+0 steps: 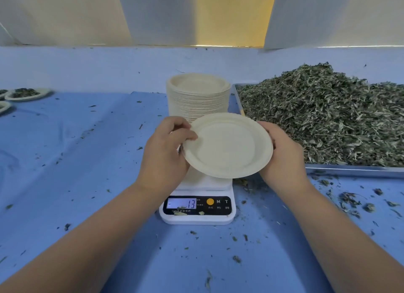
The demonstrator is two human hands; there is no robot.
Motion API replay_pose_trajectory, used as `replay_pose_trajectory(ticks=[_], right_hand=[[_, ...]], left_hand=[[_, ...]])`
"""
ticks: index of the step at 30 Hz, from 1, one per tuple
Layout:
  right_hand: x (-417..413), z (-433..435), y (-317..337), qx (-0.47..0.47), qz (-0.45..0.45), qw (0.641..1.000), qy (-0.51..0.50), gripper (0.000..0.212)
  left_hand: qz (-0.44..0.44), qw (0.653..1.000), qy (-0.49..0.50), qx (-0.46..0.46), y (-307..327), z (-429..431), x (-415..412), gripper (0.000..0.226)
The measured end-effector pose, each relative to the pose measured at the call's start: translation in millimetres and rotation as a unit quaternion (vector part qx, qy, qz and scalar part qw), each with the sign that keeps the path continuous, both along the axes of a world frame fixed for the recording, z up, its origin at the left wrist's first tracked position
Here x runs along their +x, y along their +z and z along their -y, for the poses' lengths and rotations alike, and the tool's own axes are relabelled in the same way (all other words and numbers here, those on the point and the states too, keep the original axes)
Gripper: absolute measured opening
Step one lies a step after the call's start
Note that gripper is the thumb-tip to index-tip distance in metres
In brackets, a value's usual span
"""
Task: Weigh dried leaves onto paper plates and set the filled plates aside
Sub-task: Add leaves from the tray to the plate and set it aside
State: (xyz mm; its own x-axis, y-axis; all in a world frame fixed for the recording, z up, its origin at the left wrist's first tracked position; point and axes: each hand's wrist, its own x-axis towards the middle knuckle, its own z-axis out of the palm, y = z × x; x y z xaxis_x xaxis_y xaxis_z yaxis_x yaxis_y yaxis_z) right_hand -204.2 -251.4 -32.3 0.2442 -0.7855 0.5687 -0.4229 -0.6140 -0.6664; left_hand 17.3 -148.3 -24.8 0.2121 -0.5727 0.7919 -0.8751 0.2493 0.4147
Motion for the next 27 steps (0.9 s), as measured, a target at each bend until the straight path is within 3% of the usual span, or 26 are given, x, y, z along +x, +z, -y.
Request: replay_pose_trajectory(ticks=[5,8,12,17,27], right_hand=[[8,-10,2,-0.013,-0.034,0.999,0.037,0.051],[11,-13,2,-0.013,-0.065,0.996,0.055,0.044],[12,-11,-2,-0.019,-0.124,0.99,0.063,0.038],[12,-12,-1,-0.014,-0.129,0.99,0.047,0.033],[11,-14,-4,-0.041,-0.177,0.983,0.028,0.031]], left_hand=[[-0.098,0.995,-0.016,-0.004,-15,-9,14,0.027],[-0.148,0.988,-0.033,0.039,-17,-12,23,0.033],[-0.146,0.985,-0.007,0.095,-19,-14,38,0.042],[-0.135,0.974,-0.038,0.179,-22,-17,47,0.05],[-0.157,0.963,-0.065,0.207,-26,-21,56,0.062]])
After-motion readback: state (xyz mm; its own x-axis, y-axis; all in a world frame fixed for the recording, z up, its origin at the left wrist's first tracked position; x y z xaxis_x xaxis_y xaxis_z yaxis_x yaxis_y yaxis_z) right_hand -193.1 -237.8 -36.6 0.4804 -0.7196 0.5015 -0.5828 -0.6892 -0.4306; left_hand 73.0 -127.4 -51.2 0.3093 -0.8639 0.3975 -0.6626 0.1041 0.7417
